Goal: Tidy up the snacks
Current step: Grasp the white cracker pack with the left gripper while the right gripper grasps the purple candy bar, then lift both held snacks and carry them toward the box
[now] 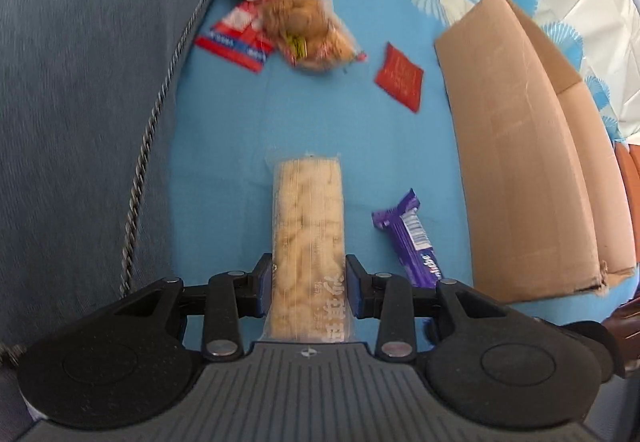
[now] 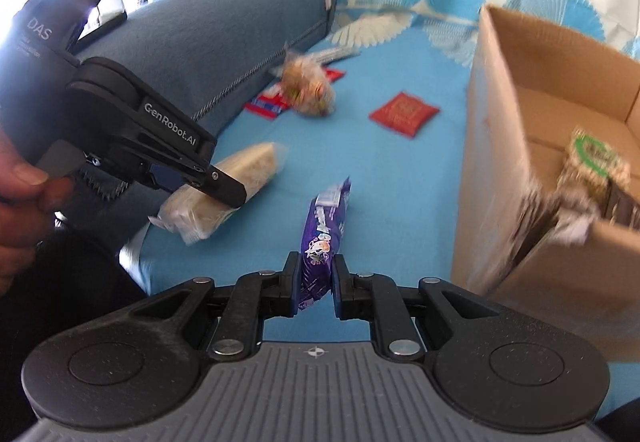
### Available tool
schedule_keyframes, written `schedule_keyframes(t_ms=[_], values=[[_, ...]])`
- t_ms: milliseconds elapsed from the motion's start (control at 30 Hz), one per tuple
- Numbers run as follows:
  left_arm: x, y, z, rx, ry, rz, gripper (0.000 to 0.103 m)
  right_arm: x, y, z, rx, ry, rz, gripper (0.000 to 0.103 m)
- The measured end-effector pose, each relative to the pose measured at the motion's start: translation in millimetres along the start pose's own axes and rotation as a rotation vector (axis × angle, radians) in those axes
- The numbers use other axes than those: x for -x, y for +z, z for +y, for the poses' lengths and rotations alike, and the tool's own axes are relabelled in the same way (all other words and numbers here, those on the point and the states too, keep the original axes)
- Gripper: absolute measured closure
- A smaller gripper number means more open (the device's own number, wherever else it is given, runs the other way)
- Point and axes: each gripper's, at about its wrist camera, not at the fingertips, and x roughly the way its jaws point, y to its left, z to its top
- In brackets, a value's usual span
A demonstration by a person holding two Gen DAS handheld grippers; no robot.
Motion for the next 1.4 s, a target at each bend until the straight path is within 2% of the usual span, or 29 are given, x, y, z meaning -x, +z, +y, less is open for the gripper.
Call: schedule_keyframes(t_ms=[200,400,500,667,833,867,900,967,1133,1167,1200,1233,1400], values=[[-9,0,-15,-0.043,0.075,0.015,0.061,-8,-4,-1,0.012,-0.025,-0.013,0.078],[-15,2,-16,-0.042,0.075,0.036,0.059,-14,-4,-6,0.003,-0.032,-0.033,0.065],[-18,4,-16,-0.036,0.078,0.047,0.058,-18,-2,-7,0.013,-0.046,-0.043,0.064],[-23,6,-26,-0.084,0.107,0.050,0.053,-26,1,-7,0.026,-0.073,-0.054,0.064],[-24,5,-31,-0.097,0.118,0.051,0.049,-35,-1,-7,0.047,-0.099,-0.036,0.065],[-24,5,-32,-0.099,0.119,0.051,0.047,-36,-1,-7,0.049,-0.099,-0.032,0.068],[-24,5,-32,-0.099,0.120,0.051,0.047,-37,-2,-7,0.049,-0.095,-0.026,0.081],[-24,6,-31,-0.097,0.118,0.052,0.047,-36,-3,-6,0.058,-0.090,-0.027,0.086],[-25,7,-30,-0.091,0.119,0.047,0.049,-28,-4,-1,0.084,-0.092,-0.066,0.087],[-25,7,-30,-0.093,0.123,0.045,0.051,-26,-5,0,0.086,-0.092,-0.072,0.087],[-25,6,-31,-0.095,0.129,0.042,0.057,-24,-5,0,0.088,-0.092,-0.074,0.087],[-24,6,-32,-0.099,0.133,0.041,0.061,-24,-4,0,0.089,-0.093,-0.071,0.087],[-23,5,-35,-0.116,0.135,0.035,0.062,-29,-6,-4,0.072,-0.111,-0.021,0.086]])
